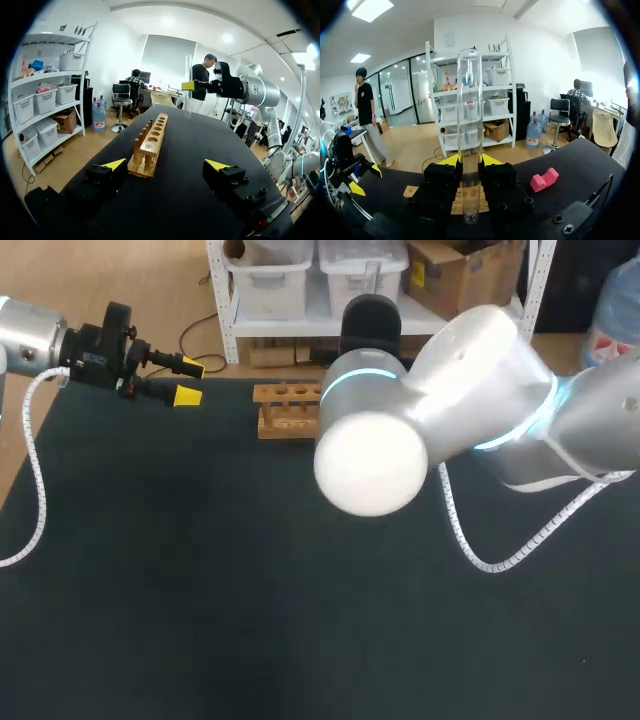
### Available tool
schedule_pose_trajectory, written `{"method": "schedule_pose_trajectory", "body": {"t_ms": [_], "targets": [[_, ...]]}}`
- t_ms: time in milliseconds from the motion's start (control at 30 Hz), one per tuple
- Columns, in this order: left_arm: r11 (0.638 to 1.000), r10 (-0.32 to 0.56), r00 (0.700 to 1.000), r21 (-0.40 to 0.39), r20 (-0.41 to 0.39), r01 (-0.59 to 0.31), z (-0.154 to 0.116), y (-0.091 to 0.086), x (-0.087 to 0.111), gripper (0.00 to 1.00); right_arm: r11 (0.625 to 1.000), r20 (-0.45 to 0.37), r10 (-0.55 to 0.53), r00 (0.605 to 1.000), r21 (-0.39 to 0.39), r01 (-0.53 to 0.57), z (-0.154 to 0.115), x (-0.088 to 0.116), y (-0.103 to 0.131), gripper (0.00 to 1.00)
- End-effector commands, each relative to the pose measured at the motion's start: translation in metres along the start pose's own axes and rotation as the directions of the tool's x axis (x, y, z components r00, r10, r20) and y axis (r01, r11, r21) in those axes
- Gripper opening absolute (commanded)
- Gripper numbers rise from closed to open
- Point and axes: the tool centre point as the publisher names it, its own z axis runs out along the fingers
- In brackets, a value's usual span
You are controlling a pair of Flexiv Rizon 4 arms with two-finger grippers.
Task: Grasp the test tube, adjust it, and insert it.
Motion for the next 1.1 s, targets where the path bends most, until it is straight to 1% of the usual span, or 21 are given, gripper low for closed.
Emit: {"method": "schedule_pose_trajectory", "body": {"t_ms": [33, 267, 467, 667, 1100], "targets": [[1.0, 0.002, 1.0, 0.0, 0.002, -0.002, 0.0, 0.0, 0.001, 1.0, 1.0, 0.054, 0.002, 0.999, -0.007, -0.001, 0.008, -0.002, 0.002, 0.0], [1.0, 0.002, 1.0, 0.0, 0.002, -0.002, 0.0, 0.0, 0.001, 1.0, 1.0, 0.08, -0.009, 0.997, -0.025, 0.011, 0.022, -0.011, 0.0, 0.0], [1.0, 0.002, 1.0, 0.0, 0.002, -0.002, 0.0, 0.0, 0.001, 1.0, 0.999, 0.089, -0.023, 0.996, -0.037, 0.026, 0.036, -0.009, -0.003, 0.0], [1.0, 0.002, 1.0, 0.0, 0.002, -0.002, 0.0, 0.0, 0.001, 1.0, 0.998, 0.117, -0.039, 0.992, -0.037, 0.044, 0.047, -0.009, -0.004, 0.0], [1.0, 0.002, 1.0, 0.0, 0.002, -0.002, 0.0, 0.0, 0.001, 1.0, 0.999, 0.138, -0.012, 0.99, -0.037, 0.017, 0.058, -0.003, 0.002, 0.0]]}}
